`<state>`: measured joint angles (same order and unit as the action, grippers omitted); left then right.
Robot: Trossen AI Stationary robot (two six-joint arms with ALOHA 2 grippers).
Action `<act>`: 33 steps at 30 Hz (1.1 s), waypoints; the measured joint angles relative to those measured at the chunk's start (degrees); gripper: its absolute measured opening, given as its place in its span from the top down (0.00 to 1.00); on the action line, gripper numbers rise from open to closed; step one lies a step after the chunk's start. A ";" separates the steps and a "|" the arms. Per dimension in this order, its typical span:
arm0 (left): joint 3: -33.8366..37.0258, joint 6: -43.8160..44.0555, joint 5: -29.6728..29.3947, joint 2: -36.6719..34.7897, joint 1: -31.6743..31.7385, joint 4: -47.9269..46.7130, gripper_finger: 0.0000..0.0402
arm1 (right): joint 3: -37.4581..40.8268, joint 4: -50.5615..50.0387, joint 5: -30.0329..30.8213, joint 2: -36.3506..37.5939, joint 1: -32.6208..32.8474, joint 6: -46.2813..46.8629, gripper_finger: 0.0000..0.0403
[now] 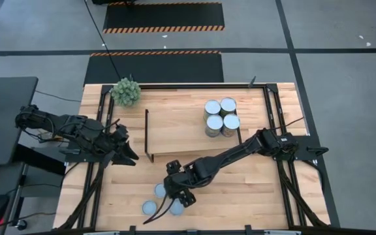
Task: Pick and place cans onto a shelf
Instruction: Put the white can on the shelf
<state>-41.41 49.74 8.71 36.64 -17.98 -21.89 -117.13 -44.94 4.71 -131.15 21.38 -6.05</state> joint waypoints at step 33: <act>0.00 0.02 -0.09 0.11 0.02 -0.04 0.50 | -9.56 -9.42 -1.92 -0.07 -0.32 -1.03 0.26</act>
<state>-41.41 49.76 8.62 36.75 -17.96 -21.93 -126.69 -54.35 2.79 -131.22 21.06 -7.08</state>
